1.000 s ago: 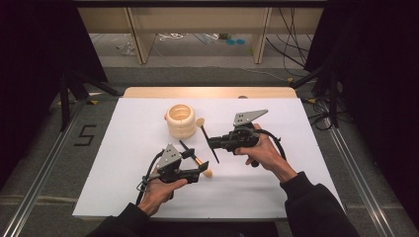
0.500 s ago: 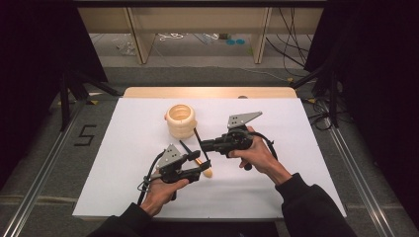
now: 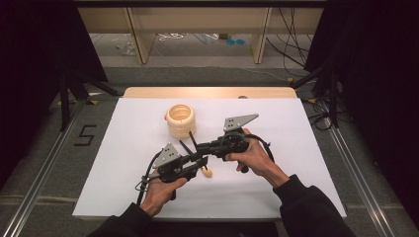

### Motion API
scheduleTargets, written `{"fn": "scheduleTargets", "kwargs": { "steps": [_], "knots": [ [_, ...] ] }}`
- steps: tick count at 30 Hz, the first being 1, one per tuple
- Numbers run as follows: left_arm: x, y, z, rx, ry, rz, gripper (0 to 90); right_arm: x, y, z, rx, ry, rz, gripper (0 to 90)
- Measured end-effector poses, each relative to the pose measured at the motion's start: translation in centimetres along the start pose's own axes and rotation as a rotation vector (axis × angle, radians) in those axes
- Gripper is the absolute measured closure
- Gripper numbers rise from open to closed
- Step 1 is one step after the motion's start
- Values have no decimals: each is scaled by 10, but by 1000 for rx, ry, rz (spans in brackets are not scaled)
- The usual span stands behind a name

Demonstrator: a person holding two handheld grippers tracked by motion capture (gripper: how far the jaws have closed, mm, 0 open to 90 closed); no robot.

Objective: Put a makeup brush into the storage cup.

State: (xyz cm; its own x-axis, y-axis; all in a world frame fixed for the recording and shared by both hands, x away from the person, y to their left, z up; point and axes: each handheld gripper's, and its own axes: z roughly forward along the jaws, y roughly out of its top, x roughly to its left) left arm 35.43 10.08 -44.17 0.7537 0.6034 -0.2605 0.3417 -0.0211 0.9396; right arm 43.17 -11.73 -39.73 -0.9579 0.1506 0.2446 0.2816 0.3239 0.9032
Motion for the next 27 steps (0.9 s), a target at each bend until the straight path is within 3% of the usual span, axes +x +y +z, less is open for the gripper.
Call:
{"fn": "scheduleTargets", "kwargs": {
  "steps": [1, 8, 9, 10, 12, 13, 14, 17, 21, 23, 27],
  "knots": [
    [-1, 0, 0, -6, 2, -32, 717, 1, 0, 0, 3, -2, 2, 834],
    [2, 1, -2, -2, -13, -22, 800, 1, 0, -1, 4, 2, 9, 834],
    [2, 1, -2, -1, -20, -48, 806, 0, 0, -1, 1, 3, 5, 834],
    [2, 1, -2, -1, -20, -48, 814, 0, 0, -1, 1, 3, 5, 834],
    [0, 0, -2, 3, -54, -104, 831, 1, 0, -2, 5, 2, 4, 833],
    [6, 1, -3, -5, 2, -40, 831, 1, 0, -2, 5, 2, 4, 833],
    [6, 1, -4, 9, 8, -62, 838, 1, 1, -3, 7, 0, -2, 831],
    [5, 1, -4, 13, 9, -73, 840, 1, 1, -2, 6, -16, -4, 812],
    [6, 0, -2, 23, 20, -43, 840, 3, 4, -2, -14, -25, 0, 786],
    [7, 0, -2, 31, 18, -1, 840, 4, 5, -2, -2, -25, 0, 786],
    [6, 0, 0, 34, 28, 7, 840, 5, 7, -3, -22, -24, 2, 800]
  ]
}}
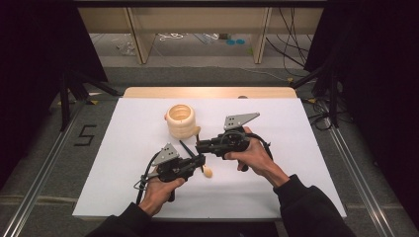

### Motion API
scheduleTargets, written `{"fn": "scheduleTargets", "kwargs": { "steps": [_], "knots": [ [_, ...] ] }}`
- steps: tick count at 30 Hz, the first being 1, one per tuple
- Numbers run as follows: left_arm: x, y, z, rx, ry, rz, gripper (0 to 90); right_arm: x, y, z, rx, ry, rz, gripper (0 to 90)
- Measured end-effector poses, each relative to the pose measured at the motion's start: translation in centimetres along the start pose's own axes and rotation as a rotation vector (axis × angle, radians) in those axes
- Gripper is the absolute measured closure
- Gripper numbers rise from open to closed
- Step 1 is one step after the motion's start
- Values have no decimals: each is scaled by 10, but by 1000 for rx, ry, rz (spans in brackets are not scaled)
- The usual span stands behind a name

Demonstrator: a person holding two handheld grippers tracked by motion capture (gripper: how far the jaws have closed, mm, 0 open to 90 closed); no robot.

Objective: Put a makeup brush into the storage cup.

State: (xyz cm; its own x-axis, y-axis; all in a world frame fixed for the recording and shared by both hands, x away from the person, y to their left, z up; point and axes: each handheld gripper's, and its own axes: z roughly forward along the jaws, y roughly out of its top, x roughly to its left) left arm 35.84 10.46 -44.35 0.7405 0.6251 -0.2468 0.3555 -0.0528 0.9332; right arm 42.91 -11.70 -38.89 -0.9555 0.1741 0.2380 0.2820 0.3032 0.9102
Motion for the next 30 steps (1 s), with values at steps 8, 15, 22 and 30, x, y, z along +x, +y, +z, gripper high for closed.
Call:
{"fn": "scheduleTargets", "kwargs": {
  "steps": [8, 15, 22, 30],
  "knots": [
    [0, -1, 0, 11, -6, -11, 840, -1, 2, -4, -2, 0, -2, 818],
    [-1, 0, 0, 9, -7, -10, 840, 0, 3, -5, -5, 1, -2, 830],
    [-1, 0, 0, 9, -15, -9, 836, 0, 3, -5, -12, -1, -12, 832],
    [0, 2, -2, -27, -8, -33, 753, 0, 2, -3, -11, 6, -3, 832]
  ]
}}
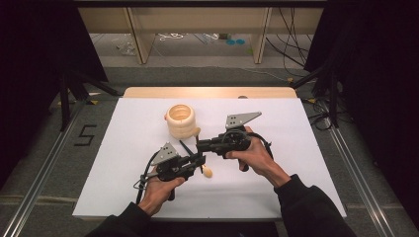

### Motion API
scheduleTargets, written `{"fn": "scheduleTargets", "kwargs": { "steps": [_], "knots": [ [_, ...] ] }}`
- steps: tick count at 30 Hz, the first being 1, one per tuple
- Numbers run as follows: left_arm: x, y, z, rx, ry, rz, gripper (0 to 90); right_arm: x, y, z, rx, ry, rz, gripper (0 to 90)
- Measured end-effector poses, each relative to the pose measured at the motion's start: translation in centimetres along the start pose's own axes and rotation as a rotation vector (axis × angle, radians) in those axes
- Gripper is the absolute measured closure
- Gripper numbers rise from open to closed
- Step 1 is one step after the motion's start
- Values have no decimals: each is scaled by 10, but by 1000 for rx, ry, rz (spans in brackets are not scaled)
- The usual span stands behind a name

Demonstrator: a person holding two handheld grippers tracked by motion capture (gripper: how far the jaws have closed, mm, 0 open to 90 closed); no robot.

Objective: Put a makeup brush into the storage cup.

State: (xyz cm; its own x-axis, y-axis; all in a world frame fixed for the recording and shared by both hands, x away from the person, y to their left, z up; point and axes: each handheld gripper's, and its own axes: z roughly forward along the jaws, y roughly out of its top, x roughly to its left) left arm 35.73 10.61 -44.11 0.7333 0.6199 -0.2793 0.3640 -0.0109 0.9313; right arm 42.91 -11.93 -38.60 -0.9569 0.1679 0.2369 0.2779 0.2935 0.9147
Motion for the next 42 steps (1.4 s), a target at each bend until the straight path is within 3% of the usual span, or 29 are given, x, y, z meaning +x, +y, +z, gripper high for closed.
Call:
{"fn": "scheduleTargets", "kwargs": {
  "steps": [2, 3, 4, 6, 11, 12, 17, 19, 22, 23, 24, 26, 29, 32, 33, 38, 39, 40, 42],
  "knots": [
    [1, 1, -2, 0, -5, 12, 752, 0, -1, 1, 7, 4, 10, 832],
    [0, 1, -2, -12, -1, -15, 752, 0, -1, 1, 10, 2, 14, 832],
    [1, 2, -3, -13, -11, 0, 753, 0, -1, 0, 12, 0, 13, 832],
    [-2, 2, -3, -22, 0, -36, 758, 0, -1, 0, 13, 1, 15, 832],
    [-1, 6, -5, -28, -5, 4, 790, -1, -2, 2, 8, -1, 11, 832],
    [-2, 5, -5, -25, -3, -12, 804, 0, -3, 3, 2, 7, 19, 832],
    [-2, 6, -6, -24, 2, 0, 830, 0, -3, 3, 14, 1, 18, 828],
    [-2, 5, -6, -21, 4, 3, 831, 0, -3, 3, 2, -2, 23, 763],
    [0, 5, -6, -19, 16, 0, 831, -1, -1, 1, 4, -31, 39, 686],
    [3, 5, -6, -16, 20, 17, 831, -1, -1, -2, 11, -54, 54, 606],
    [3, 5, -7, -17, 28, 8, 831, -1, -1, -2, 11, -54, 54, 606],
    [6, 6, -8, -15, 26, 15, 831, -2, -1, -4, 18, -100, 33, 541],
    [12, 7, -10, -21, 72, 37, 831, 0, -2, -5, 24, -127, 46, 490],
    [17, 8, -13, -27, 89, 35, 830, 2, -3, -8, 23, -184, 39, 427],
    [19, 8, -16, -29, 101, 34, 830, 3, -4, -12, 20, -225, 30, 389],
    [24, 10, -18, -35, 117, 37, 830, 9, -9, -20, 56, -296, -5, 353],
    [25, 11, -19, -38, 126, 39, 830, 11, -12, -25, 65, -346, -20, 326],
    [25, 11, -19, -38, 126, 39, 831, 11, -12, -25, 65, -346, -20, 326],
    [26, 12, -20, -40, 131, 42, 830, 13, -20, -33, 71, -390, -18, 305]
  ]
}}
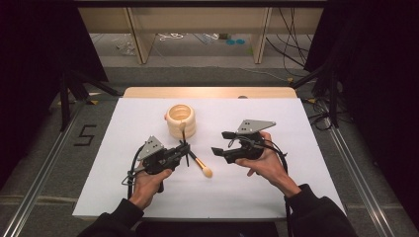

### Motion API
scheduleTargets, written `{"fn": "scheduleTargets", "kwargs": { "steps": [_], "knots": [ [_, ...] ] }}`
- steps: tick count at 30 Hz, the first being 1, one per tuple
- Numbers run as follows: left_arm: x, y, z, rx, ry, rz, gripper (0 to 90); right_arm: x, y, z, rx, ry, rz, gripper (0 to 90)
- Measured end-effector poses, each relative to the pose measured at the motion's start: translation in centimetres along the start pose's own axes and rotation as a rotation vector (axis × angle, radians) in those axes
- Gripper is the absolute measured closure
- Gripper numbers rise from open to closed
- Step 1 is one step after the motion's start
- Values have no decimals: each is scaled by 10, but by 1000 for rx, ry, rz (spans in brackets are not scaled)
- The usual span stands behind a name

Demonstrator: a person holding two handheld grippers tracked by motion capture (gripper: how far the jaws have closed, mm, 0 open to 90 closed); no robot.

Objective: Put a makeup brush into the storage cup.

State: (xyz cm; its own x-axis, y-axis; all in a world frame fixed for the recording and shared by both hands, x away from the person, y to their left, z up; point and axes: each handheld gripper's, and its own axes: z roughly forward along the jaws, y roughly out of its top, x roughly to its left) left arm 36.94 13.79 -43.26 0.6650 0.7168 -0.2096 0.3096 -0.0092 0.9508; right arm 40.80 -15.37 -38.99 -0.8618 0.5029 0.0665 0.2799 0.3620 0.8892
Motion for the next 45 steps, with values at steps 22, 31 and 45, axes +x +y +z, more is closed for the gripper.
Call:
{"fn": "scheduleTargets", "kwargs": {
  "steps": [22, 31, 45],
  "knots": [
    [17, 14, -4, -22, 49, -12, 830, -1, -39, -25, 9, -153, 62, 209],
    [30, 24, 1, -44, 92, -15, 830, 4, -55, -36, 37, -170, 83, 204],
    [49, 44, 18, -88, 138, -34, 830, 12, -70, -49, 29, -183, 91, 190]
  ]
}}
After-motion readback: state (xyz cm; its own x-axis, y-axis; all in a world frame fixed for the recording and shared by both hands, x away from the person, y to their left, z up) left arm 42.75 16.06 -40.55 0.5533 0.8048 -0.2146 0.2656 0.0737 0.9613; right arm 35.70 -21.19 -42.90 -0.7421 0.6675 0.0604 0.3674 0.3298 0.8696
